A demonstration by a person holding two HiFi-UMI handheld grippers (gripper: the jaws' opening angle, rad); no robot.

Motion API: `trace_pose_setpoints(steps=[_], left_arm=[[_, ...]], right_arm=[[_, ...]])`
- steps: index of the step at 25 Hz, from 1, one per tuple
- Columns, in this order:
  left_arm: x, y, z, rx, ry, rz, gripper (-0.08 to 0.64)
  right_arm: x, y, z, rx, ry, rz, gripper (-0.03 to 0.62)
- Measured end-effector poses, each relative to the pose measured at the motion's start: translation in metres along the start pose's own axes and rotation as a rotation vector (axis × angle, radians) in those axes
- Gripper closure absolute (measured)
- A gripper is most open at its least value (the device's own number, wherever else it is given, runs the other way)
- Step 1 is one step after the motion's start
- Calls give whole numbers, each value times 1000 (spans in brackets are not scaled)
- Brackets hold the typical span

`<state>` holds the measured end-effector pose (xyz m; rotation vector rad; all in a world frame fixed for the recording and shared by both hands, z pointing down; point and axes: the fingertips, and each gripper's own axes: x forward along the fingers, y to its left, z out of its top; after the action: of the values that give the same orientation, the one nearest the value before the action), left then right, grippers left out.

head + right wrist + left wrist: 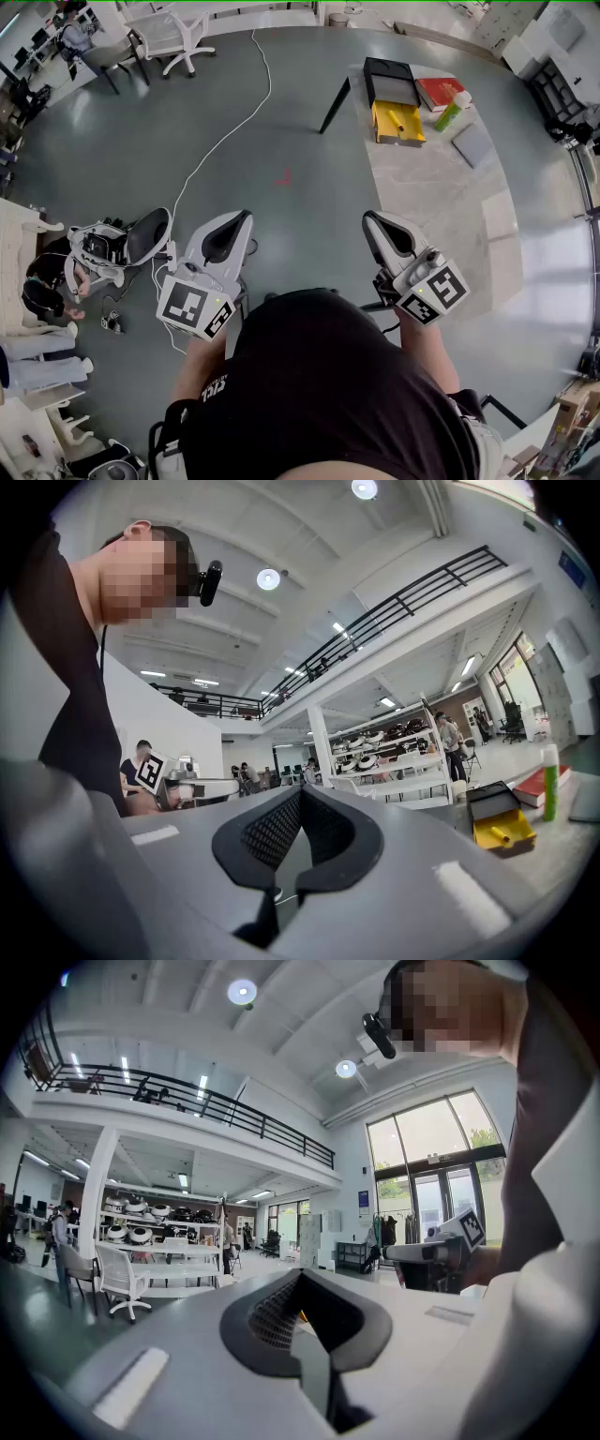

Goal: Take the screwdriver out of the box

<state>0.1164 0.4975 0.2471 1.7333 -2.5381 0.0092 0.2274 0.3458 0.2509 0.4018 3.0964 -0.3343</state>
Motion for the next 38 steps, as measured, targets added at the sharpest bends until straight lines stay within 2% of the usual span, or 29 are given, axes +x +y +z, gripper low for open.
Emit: trace_pose_setpoints(steps=[12,18,24,29,34,38], left_arm=[[11,-33,1,4,9,-41,560],[31,-62,-8,-26,20,-26,560],[46,-95,-7,-6,10,-18,560],[69,-111,-13,-19,29,-56,560],[98,-116,-15,22,42,-95,560],[130,-110,-16,7,46,-133,559]], right_arm=[[-27,-9,-3,35,-5,-17,580],[-63,-21,-4,50,12,43,578],[-97,-47,-6,66,24,49,578],[-106,-63,-9,99,24,62,578],[-108,-83,-15,139,32,29,578],[-104,-105,-16,153,41,-5,578]])
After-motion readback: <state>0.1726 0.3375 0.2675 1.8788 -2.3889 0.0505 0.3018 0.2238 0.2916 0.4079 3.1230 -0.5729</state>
